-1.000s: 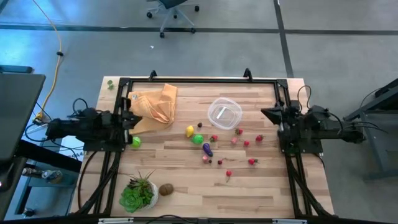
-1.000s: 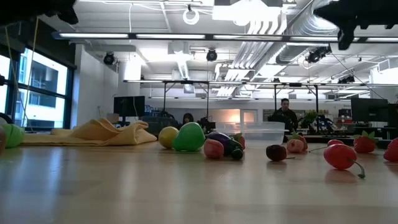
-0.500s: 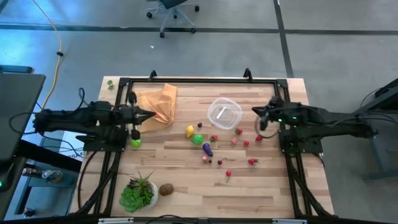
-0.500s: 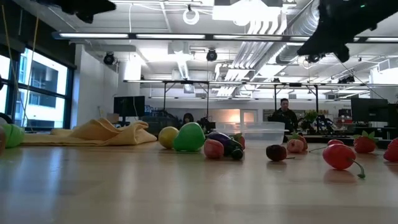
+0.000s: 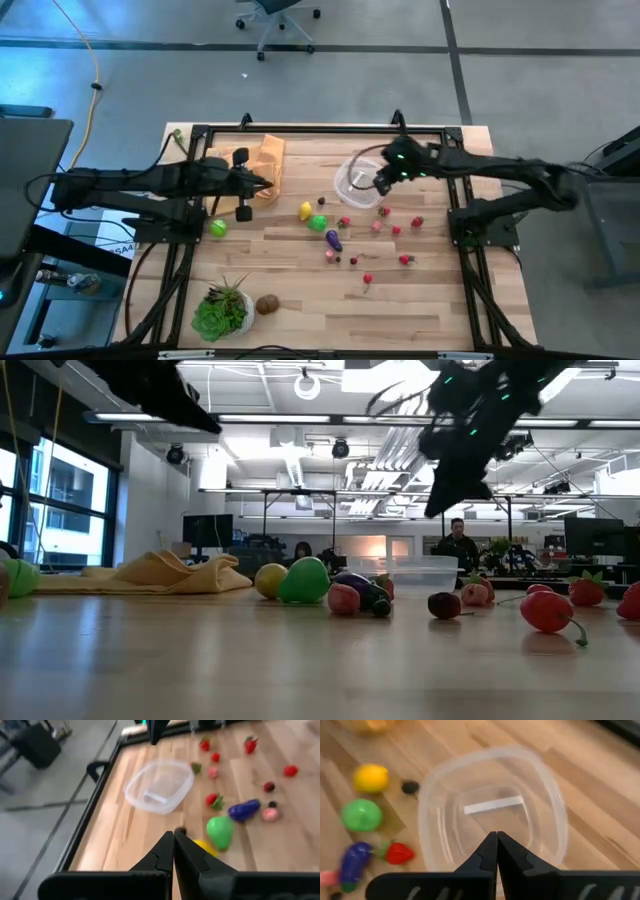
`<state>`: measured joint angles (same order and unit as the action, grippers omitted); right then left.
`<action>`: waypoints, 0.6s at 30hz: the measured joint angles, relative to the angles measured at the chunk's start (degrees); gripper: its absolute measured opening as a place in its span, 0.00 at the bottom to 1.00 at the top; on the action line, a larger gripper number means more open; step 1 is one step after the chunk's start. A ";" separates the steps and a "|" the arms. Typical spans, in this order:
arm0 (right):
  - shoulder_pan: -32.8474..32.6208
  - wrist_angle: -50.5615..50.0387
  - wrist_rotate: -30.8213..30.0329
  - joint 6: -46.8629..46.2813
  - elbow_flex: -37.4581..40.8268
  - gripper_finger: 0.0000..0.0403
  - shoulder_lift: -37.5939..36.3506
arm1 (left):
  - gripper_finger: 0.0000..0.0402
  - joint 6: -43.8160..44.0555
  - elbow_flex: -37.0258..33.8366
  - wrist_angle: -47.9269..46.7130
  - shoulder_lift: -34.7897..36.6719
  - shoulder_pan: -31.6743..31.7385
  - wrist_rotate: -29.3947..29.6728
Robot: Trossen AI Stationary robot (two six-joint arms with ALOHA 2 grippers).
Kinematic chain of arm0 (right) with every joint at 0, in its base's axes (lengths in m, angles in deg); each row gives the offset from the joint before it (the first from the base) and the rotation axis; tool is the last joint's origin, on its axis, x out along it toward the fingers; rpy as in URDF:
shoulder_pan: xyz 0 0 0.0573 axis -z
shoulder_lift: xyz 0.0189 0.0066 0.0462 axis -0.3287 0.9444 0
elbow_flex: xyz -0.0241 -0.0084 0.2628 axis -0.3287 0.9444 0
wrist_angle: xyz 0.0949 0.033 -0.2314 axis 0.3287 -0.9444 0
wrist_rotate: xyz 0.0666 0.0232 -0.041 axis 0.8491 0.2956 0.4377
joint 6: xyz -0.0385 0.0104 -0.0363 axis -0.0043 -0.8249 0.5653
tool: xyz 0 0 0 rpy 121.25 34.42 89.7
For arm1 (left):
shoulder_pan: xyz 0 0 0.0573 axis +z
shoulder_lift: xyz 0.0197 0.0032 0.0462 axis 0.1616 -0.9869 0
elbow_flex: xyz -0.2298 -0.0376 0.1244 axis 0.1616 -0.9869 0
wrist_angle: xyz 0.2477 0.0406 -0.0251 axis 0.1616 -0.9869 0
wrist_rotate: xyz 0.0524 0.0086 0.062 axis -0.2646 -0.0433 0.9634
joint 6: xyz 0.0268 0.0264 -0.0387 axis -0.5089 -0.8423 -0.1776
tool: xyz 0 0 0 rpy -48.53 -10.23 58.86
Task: Pick and placing Produce into tupperware
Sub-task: Adjust the transparent container
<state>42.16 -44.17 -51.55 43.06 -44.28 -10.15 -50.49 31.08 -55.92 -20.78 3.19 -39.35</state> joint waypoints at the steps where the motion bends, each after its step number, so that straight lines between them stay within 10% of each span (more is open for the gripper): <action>1: 0.02 -0.05 0.71 1.29 -1.45 0.00 3.29 | 0.01 -0.06 0.00 0.01 -0.78 0.64 -0.22; 18: -7.63 -5.81 1.98 8.39 -22.00 0.00 36.32 | 0.01 -0.79 -0.02 -3.33 -6.13 1.75 -0.77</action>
<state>34.52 -49.98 -49.58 51.45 -66.27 26.17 -51.27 31.05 -59.25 -26.91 4.94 -40.12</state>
